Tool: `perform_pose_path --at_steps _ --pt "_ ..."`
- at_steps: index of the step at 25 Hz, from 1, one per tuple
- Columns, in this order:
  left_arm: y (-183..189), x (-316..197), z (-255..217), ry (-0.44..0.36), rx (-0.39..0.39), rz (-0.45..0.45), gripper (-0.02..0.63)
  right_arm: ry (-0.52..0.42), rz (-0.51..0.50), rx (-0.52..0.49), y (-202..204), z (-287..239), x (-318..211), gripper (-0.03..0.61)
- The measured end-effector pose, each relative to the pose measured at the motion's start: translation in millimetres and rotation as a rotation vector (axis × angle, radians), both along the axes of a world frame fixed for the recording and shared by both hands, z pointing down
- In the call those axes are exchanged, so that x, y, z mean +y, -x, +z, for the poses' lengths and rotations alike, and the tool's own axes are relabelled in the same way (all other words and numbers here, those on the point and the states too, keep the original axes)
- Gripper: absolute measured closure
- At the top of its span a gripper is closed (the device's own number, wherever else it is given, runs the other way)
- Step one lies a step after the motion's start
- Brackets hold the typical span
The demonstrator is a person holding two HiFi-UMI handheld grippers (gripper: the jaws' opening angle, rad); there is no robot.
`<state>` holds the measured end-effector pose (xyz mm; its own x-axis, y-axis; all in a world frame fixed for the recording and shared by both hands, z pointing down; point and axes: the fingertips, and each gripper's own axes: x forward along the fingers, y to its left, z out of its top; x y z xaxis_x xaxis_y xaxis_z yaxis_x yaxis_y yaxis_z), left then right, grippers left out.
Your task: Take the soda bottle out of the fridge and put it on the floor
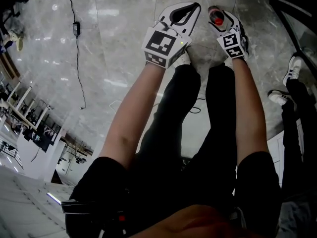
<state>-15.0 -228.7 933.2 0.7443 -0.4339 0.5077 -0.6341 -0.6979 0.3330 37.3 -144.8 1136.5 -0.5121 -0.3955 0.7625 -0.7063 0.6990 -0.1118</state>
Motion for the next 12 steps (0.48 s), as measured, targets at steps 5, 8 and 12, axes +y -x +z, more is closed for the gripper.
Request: perform_pose_path --at_steps 5,8,12 --pt "-2.8 -1.8 -62.3 -0.018 0.038 -0.008 0.609 -0.033 0.025 0.0 -10.0 -77.9 12.4 0.262" --pt "-14.7 -2.5 -126.3 -0.052 0.057 0.01 0.609 -0.061 0.177 -0.118 -25.9 -174.2 14.4 0.264" --pt "-40.5 5.0 -231.4 -0.118 0.108 0.082 0.609 -0.173 0.303 -0.337 -42.5 -342.5 6.6 0.377"
